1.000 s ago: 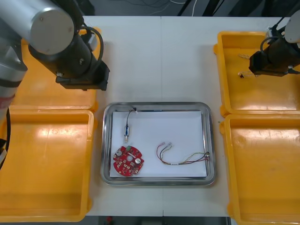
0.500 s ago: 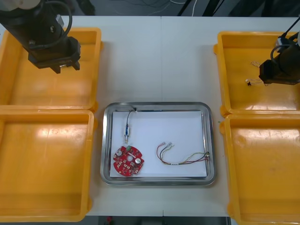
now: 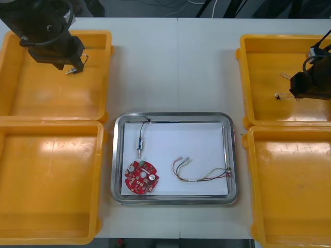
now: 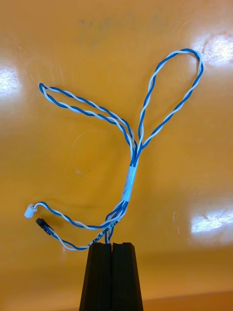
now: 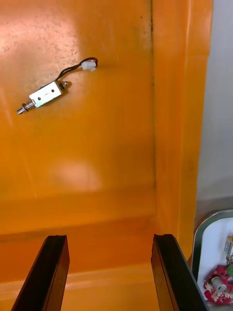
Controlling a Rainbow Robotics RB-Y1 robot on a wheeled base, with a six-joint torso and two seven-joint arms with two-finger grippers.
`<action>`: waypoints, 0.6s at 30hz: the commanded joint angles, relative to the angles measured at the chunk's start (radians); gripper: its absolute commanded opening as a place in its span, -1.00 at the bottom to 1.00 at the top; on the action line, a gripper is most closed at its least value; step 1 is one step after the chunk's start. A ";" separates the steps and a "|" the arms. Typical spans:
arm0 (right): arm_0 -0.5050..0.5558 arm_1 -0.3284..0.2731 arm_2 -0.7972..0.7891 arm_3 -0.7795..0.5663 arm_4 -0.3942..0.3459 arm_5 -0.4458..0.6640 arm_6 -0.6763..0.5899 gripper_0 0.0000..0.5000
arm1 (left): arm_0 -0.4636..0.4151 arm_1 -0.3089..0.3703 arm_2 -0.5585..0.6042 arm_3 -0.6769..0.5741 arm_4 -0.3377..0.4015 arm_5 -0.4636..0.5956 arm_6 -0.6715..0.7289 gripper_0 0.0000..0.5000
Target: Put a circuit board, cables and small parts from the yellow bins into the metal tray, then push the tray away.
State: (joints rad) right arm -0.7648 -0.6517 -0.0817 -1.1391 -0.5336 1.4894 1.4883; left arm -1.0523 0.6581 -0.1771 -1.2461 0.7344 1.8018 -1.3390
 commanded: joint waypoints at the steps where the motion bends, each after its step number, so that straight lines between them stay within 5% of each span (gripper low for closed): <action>1: 0.015 -0.040 -0.033 -0.047 -0.008 0.006 -0.028 -1.00 | -0.066 0.045 0.028 0.051 -0.007 -0.059 -0.203 1.00; 4: 0.015 -0.040 -0.036 -0.047 -0.008 0.006 -0.031 -0.91 | -0.077 0.043 0.028 0.096 -0.004 -0.084 -0.290 1.00; 6: 0.015 -0.042 -0.036 -0.047 -0.009 0.008 -0.031 0.18 | -0.086 0.045 0.028 0.128 -0.003 -0.102 -0.351 1.00; 9: 0.015 -0.040 -0.044 -0.047 -0.009 0.008 -0.033 0.90 | -0.095 0.045 0.030 0.166 0.002 -0.125 -0.431 1.00; 18: 0.009 -0.042 -0.084 -0.054 -0.011 0.029 -0.031 1.00 | -0.101 0.043 0.051 0.257 0.002 -0.205 -0.663 1.00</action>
State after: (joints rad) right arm -0.7535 -0.6519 -0.1106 -1.1545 -0.5354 1.4936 1.4882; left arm -1.0904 0.6581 -0.1632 -1.0142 0.7348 1.6319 -1.9261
